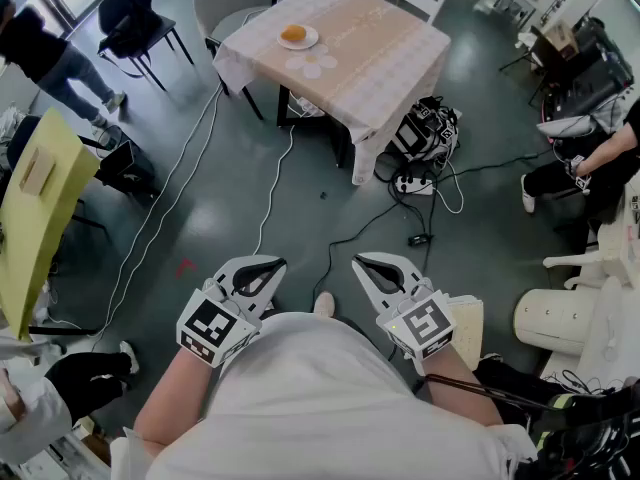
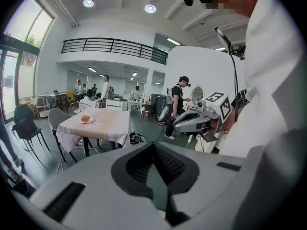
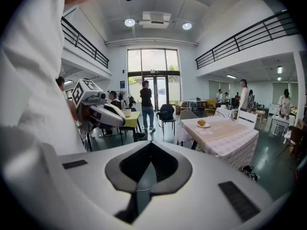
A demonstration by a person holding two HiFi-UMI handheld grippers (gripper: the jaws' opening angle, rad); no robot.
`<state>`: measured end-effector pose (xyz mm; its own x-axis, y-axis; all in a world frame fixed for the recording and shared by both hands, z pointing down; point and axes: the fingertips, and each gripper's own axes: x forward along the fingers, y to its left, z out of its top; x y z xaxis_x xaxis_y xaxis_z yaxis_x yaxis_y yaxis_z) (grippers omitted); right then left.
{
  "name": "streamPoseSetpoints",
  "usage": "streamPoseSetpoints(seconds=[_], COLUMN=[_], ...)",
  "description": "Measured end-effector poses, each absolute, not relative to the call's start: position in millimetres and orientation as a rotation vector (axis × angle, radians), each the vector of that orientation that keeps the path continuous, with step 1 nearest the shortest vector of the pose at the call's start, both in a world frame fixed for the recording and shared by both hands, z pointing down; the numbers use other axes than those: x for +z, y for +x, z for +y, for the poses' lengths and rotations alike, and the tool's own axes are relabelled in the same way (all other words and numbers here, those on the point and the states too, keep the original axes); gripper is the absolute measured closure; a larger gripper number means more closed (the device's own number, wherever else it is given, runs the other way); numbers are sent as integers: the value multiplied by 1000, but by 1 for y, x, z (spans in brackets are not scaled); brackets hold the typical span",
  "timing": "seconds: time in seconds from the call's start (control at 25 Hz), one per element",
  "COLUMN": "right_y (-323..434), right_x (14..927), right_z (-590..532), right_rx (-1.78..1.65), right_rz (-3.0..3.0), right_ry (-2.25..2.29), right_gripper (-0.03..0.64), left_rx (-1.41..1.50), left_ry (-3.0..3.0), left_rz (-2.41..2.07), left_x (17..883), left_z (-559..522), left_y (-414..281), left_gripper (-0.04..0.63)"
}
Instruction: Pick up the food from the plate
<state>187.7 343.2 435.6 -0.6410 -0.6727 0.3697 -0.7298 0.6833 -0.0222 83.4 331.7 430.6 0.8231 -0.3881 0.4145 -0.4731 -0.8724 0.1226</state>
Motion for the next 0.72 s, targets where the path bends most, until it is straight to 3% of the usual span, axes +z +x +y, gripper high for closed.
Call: streamPoseSetpoints(seconds=[0.72], right_y=[198], right_x=[462], right_z=[307], right_rx=[285], right_rz=[-2592], right_ry=[1028], right_gripper=[604], left_rx=[552], left_ry=[2693], left_rz=[-763], left_x=[447], left_z=[287], left_y=[75], left_gripper=[588])
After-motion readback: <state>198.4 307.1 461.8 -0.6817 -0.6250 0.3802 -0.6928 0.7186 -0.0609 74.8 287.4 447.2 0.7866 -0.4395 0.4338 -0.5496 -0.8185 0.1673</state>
